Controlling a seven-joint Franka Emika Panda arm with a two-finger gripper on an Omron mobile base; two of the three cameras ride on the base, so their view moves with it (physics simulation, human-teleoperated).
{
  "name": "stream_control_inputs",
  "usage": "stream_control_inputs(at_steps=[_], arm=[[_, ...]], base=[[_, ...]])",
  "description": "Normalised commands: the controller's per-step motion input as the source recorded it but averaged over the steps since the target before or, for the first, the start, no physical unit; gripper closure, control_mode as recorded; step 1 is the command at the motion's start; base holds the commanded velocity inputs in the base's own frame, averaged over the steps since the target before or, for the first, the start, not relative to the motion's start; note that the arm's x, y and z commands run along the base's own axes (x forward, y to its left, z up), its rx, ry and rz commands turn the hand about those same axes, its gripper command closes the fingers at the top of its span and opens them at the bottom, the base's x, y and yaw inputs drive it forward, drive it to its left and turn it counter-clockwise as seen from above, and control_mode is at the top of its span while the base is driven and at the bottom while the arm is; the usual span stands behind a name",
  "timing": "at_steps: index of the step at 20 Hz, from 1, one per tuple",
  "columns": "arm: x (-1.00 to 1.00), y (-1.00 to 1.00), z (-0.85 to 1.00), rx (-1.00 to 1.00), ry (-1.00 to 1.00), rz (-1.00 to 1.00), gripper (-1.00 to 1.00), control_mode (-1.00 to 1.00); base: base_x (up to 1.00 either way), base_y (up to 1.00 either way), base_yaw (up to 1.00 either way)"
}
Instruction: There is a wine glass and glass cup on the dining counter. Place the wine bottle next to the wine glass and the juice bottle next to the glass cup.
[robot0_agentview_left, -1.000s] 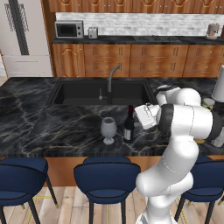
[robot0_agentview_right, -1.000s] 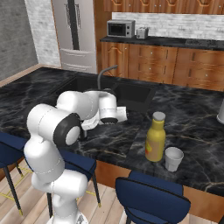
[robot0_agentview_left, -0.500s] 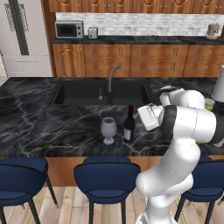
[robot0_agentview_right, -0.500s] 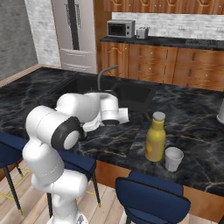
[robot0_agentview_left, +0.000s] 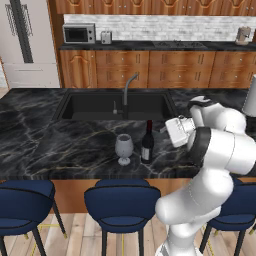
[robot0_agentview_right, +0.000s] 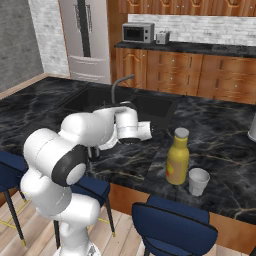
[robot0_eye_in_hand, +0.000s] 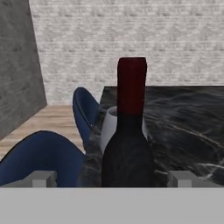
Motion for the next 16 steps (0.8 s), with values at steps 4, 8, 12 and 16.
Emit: stream_control_inputs(at_steps=[4, 8, 12, 16], arm=[[-0.42, -0.03, 0.27, -0.13, 0.0, -0.21, -1.0, -1.0], [-0.58, -0.04, 0.32, -0.2, -0.13, -0.2, -1.0, -1.0], [-0.48, 0.0, 0.28, -0.34, -0.05, -0.26, -1.0, -1.0], [-0.46, 0.0, 0.22, -0.31, 0.0, -0.3, -1.0, -1.0]], base=[[0.0, 0.0, 0.0], [0.0, 0.0, 0.0], [0.0, 0.0, 0.0], [0.0, 0.0, 0.0]])
